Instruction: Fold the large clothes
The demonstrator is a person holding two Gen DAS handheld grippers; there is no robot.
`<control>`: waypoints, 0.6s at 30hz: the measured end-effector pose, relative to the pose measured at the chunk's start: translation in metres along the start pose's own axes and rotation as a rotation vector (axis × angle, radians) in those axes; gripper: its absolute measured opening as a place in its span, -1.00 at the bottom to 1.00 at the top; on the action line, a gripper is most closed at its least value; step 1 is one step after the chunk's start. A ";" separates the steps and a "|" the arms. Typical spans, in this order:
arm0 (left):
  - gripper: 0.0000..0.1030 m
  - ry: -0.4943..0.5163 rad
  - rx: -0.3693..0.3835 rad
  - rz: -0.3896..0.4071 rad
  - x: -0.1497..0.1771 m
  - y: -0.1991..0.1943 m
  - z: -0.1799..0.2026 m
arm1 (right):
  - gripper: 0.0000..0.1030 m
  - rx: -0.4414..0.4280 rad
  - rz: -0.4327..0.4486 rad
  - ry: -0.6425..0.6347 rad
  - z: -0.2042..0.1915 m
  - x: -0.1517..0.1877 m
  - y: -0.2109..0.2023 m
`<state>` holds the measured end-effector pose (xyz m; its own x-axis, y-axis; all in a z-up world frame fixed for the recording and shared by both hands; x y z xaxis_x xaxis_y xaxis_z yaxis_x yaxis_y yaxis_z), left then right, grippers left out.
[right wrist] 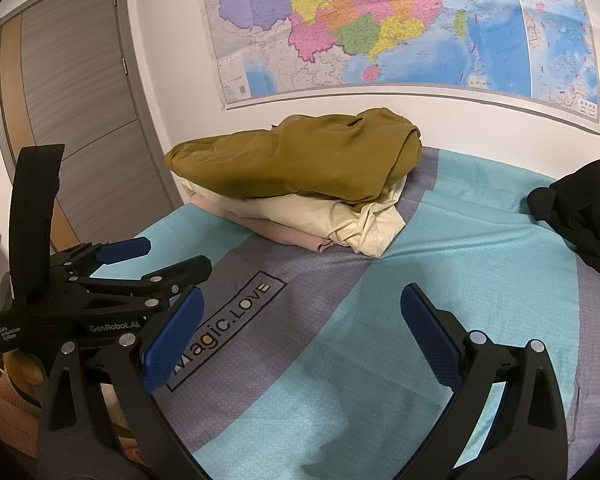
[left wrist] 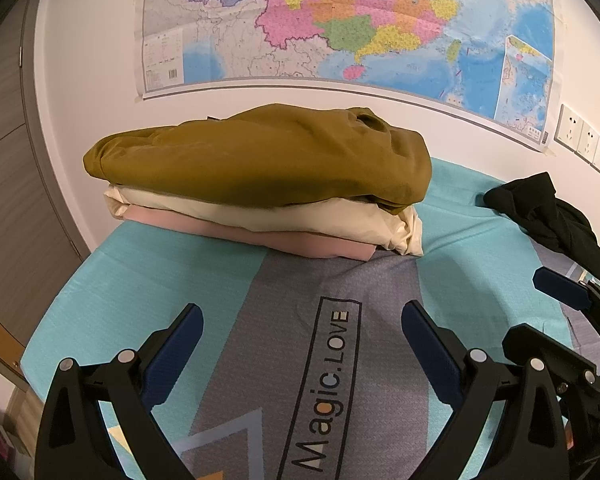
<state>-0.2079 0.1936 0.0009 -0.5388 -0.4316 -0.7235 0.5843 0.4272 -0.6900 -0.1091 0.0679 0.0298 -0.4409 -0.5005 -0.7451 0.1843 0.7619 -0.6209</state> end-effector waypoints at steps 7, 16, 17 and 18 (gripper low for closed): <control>0.86 -0.007 -0.001 -0.004 0.001 0.000 -0.001 | 0.89 -0.004 -0.003 0.002 0.001 0.000 0.000; 0.86 -0.007 0.001 -0.008 0.002 0.001 -0.001 | 0.89 -0.004 -0.004 0.003 0.000 0.000 0.001; 0.86 -0.006 0.000 -0.008 0.002 0.001 -0.001 | 0.89 -0.003 -0.002 0.003 0.000 0.001 0.000; 0.86 -0.006 0.002 -0.010 0.002 0.002 -0.001 | 0.89 -0.005 -0.002 0.004 0.000 0.000 0.001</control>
Point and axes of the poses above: each gripper's, at about its wrist camera, not at the fingertips, and y roughly the way its jaws point, z to its right, x to its underside, the point moved 1 cm from there along y, roughly the way its jaws point, and after that the axes turned 5 degrees about -z, right-handed, at the moved point
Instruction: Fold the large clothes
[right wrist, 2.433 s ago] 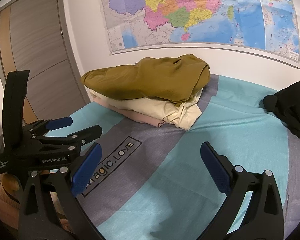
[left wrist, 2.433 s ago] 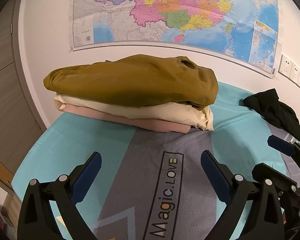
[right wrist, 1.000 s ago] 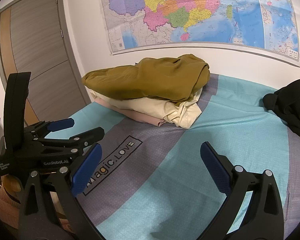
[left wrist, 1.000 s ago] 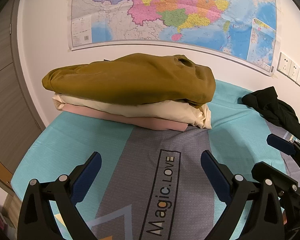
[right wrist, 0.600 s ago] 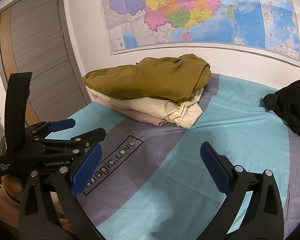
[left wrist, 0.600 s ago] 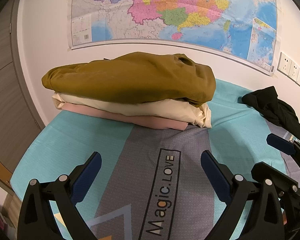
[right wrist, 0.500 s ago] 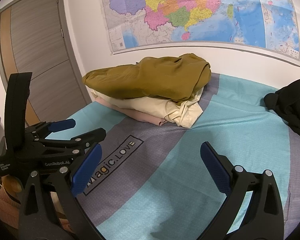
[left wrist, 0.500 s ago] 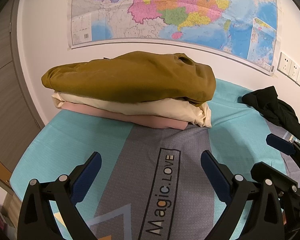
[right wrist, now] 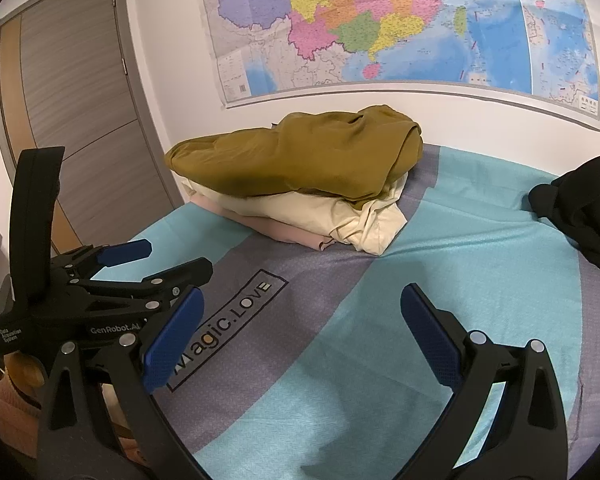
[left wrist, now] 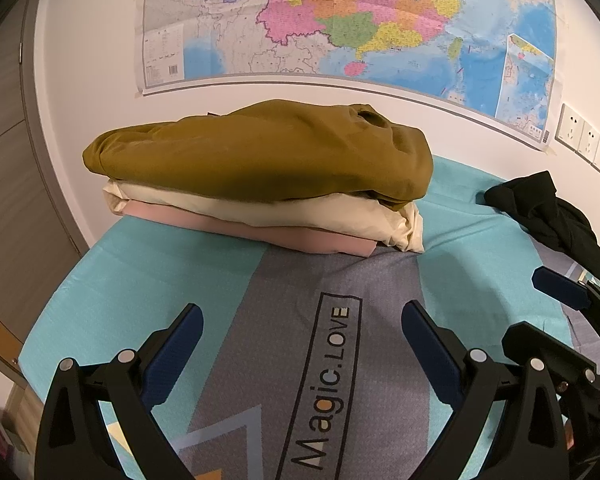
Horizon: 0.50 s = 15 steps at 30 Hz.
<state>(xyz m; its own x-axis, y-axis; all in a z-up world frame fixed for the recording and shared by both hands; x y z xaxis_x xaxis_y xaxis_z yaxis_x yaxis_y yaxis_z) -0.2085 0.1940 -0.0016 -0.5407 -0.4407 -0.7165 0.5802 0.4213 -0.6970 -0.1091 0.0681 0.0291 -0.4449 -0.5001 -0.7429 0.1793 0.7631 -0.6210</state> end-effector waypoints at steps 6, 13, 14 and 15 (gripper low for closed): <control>0.86 -0.001 0.001 -0.002 0.000 0.000 0.000 | 0.89 -0.002 0.001 -0.003 0.000 0.000 0.000; 0.86 0.000 0.004 -0.003 0.000 0.000 0.000 | 0.89 0.001 0.000 -0.001 -0.001 0.000 0.001; 0.86 -0.004 0.002 0.002 0.000 0.000 -0.001 | 0.89 0.000 0.000 -0.001 0.000 0.000 0.001; 0.86 -0.003 -0.004 0.010 0.001 -0.001 0.000 | 0.89 -0.002 0.001 -0.002 0.000 0.000 0.001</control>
Point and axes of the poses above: each gripper's, at about its wrist camera, not at the fingertips, and y roughly the way its jaws point, z to its right, x to its underside, the point moved 1 cm from there along y, roughly the way its jaws point, and after that the axes turned 5 degrees about -z, right-handed, at the moved point
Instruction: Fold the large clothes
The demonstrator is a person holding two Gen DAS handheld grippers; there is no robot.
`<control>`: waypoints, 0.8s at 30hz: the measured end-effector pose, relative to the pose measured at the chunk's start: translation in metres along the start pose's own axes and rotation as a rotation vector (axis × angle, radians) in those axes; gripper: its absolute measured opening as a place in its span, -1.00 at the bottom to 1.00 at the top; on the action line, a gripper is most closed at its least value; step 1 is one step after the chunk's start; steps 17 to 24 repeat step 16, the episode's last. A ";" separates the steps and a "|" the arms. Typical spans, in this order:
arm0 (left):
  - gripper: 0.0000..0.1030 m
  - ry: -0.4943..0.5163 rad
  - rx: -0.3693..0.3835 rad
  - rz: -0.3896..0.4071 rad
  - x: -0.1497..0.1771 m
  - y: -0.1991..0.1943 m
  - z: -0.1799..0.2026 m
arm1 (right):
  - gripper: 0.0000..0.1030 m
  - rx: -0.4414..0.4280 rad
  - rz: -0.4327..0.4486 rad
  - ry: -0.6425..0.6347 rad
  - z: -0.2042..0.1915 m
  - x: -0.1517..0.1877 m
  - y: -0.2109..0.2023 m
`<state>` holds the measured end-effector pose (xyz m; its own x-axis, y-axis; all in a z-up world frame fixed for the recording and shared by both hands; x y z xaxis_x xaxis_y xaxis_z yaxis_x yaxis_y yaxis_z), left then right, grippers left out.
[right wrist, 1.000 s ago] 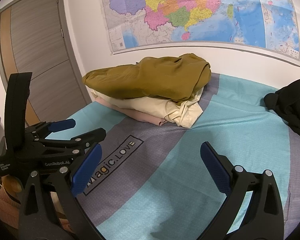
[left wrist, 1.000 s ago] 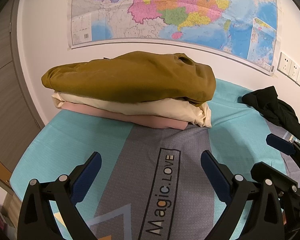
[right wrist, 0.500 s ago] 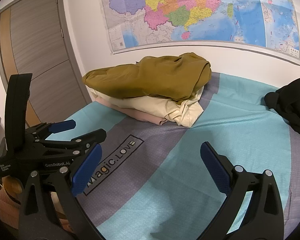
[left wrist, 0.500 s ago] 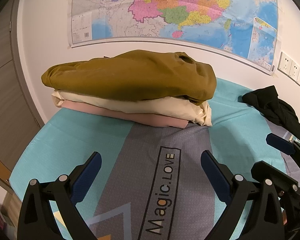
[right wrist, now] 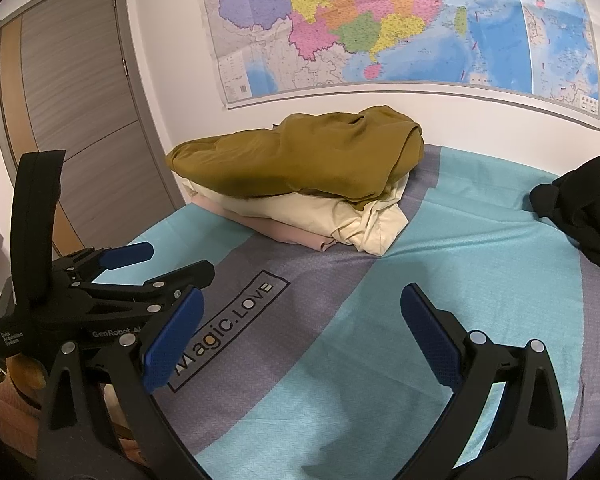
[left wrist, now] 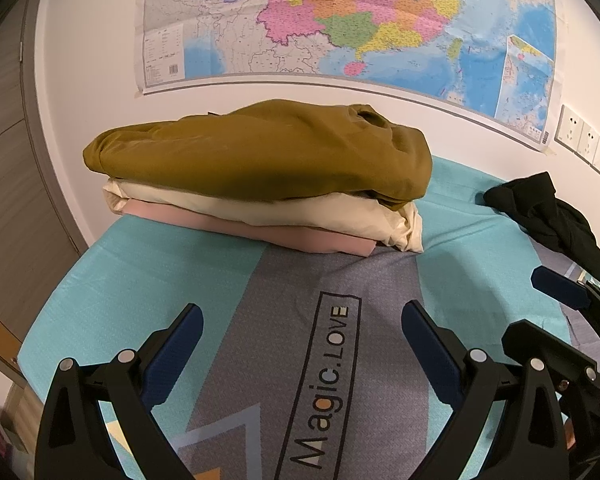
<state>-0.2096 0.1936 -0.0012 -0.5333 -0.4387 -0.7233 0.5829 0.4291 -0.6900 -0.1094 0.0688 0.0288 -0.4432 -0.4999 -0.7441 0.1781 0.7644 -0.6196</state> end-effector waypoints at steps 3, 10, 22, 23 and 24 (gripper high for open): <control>0.86 0.020 -0.010 0.019 0.001 -0.002 0.002 | 0.89 0.000 0.003 0.001 -0.001 0.000 0.000; 0.86 0.027 -0.004 0.022 0.001 -0.002 0.005 | 0.89 0.002 0.005 0.015 -0.002 0.000 -0.001; 0.86 0.022 0.095 -0.036 -0.001 0.011 0.019 | 0.89 0.050 0.022 0.058 0.013 0.005 -0.016; 0.86 0.022 0.095 -0.036 -0.001 0.011 0.019 | 0.89 0.050 0.022 0.058 0.013 0.005 -0.016; 0.86 0.022 0.095 -0.036 -0.001 0.011 0.019 | 0.89 0.050 0.022 0.058 0.013 0.005 -0.016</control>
Point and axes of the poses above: each gripper's, at about its wrist camera, not at the fingertips, and y roughly the way its jaws point, z to its right, x to its underside, the point moved 1 cm from there along y, roughly the way its jaws point, and after that the axes turned 5 degrees about -z, right-handed, at the moved point
